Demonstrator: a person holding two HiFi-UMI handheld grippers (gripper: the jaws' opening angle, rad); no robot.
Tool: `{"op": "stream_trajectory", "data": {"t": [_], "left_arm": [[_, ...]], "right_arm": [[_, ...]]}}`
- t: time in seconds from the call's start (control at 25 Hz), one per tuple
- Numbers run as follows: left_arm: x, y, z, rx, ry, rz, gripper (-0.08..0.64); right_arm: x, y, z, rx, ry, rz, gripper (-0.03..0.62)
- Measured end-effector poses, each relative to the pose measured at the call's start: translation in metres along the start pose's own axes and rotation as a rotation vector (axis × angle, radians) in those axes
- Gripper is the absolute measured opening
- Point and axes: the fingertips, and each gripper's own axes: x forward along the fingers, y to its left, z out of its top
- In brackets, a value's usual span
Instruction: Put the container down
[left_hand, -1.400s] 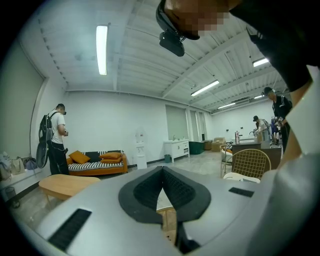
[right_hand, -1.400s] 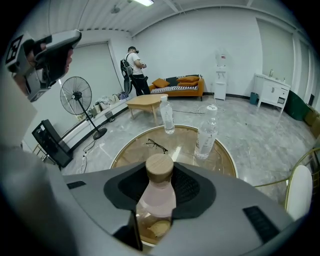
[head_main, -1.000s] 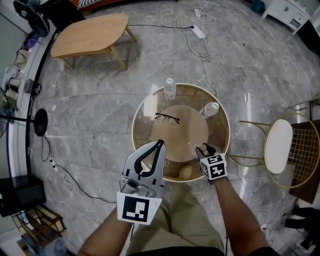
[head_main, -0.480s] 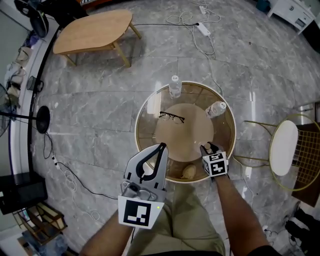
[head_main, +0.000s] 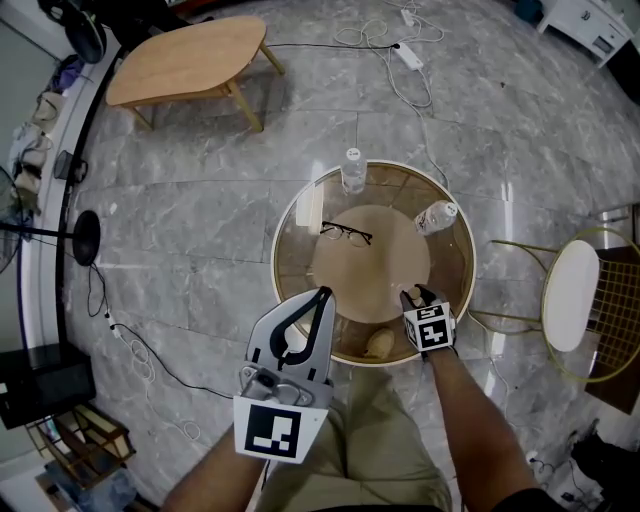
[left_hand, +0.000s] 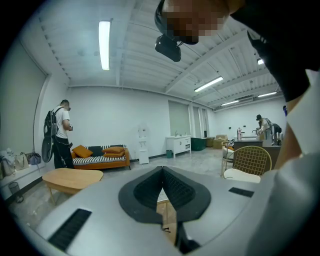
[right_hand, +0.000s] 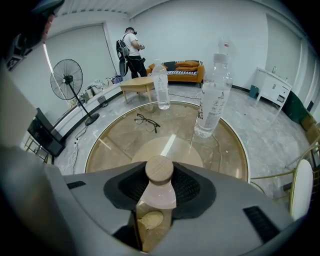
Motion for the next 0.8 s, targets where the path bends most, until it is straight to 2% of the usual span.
{"op": "stream_trajectory", "data": {"t": [0.32,0.8], "left_arm": [[-0.008,0.002,-0.001,0.011,0.004,0.005,0.011],[-0.015,-0.009,0.001,0.047,0.021,-0.027,0.011]], "right_arm": [[0.007,0.000,-0.013,0.011,0.026,-0.012,0.153],[0.006,0.002,-0.029,-0.001,0.053,-0.032,0.155]]}}
